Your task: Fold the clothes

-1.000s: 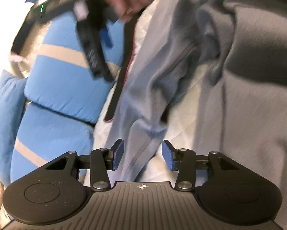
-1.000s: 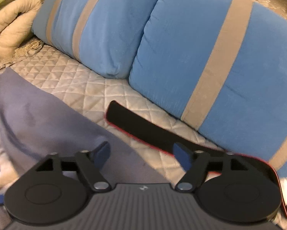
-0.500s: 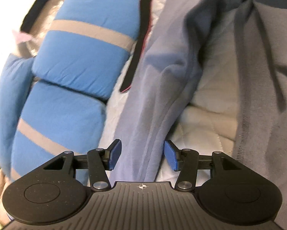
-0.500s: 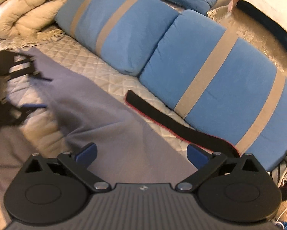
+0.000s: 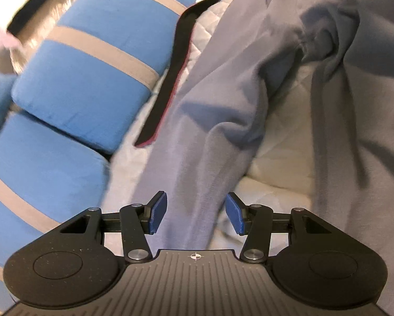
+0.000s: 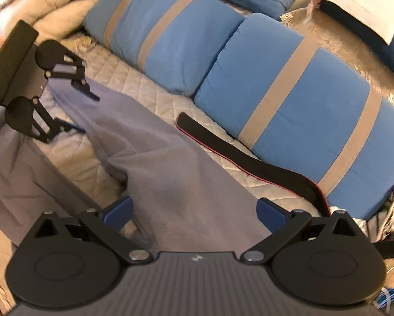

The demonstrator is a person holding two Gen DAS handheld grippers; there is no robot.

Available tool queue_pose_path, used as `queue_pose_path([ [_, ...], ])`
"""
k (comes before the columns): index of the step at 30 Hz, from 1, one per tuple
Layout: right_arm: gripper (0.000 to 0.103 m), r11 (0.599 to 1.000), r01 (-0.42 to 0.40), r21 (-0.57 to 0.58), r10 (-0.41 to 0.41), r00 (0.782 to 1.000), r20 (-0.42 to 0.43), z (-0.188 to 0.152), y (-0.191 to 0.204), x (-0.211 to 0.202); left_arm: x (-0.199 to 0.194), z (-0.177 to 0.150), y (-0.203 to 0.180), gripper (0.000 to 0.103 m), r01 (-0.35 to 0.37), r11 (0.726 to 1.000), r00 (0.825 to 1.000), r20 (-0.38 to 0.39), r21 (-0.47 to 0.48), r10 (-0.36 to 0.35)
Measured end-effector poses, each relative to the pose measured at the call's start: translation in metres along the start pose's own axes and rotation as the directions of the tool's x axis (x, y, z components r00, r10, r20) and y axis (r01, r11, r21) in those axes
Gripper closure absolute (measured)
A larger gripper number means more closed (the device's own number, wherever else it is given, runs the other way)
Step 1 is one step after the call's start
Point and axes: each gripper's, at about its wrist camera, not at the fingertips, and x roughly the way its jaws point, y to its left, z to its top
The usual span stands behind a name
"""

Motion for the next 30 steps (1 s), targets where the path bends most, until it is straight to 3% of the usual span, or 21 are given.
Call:
queue_pose_path([
  [7, 0.000, 0.999, -0.043, 0.033, 0.043, 0.999, 0.000, 0.005, -0.005, 0.009, 0.017, -0.003, 0.011, 0.055, 0.065, 0.994, 0.997, -0.035, -0.085, -0.069],
  [16, 0.000, 0.997, -0.070, 0.031, 0.069, 0.997, 0.043, 0.020, -0.003, 0.006, 0.029, -0.010, 0.024, 0.056, 0.137, 0.976, 0.989, -0.027, -0.172, -0.143],
  [18, 0.000, 0.998, -0.060, 0.026, 0.059, 0.997, 0.040, 0.020, -0.003, 0.007, 0.028, -0.012, 0.027, 0.059, 0.148, 0.972, 0.988, -0.023, -0.184, -0.155],
  [20, 0.000, 0.998, -0.046, 0.033, 0.045, 0.999, 0.027, 0.020, -0.004, 0.009, 0.025, -0.012, 0.028, 0.077, 0.144, 0.971, 0.989, -0.017, -0.189, -0.150],
  [25, 0.000, 0.998, -0.026, 0.055, 0.026, 1.000, -0.003, 0.014, -0.012, 0.015, 0.016, -0.010, 0.029, 0.099, 0.062, 0.983, 0.998, -0.018, -0.171, -0.066],
  [30, 0.000, 0.999, -0.039, 0.035, 0.039, 0.999, -0.022, -0.001, -0.018, 0.022, 0.009, -0.012, 0.015, 0.100, 0.018, 0.997, 0.999, -0.033, -0.077, -0.020],
])
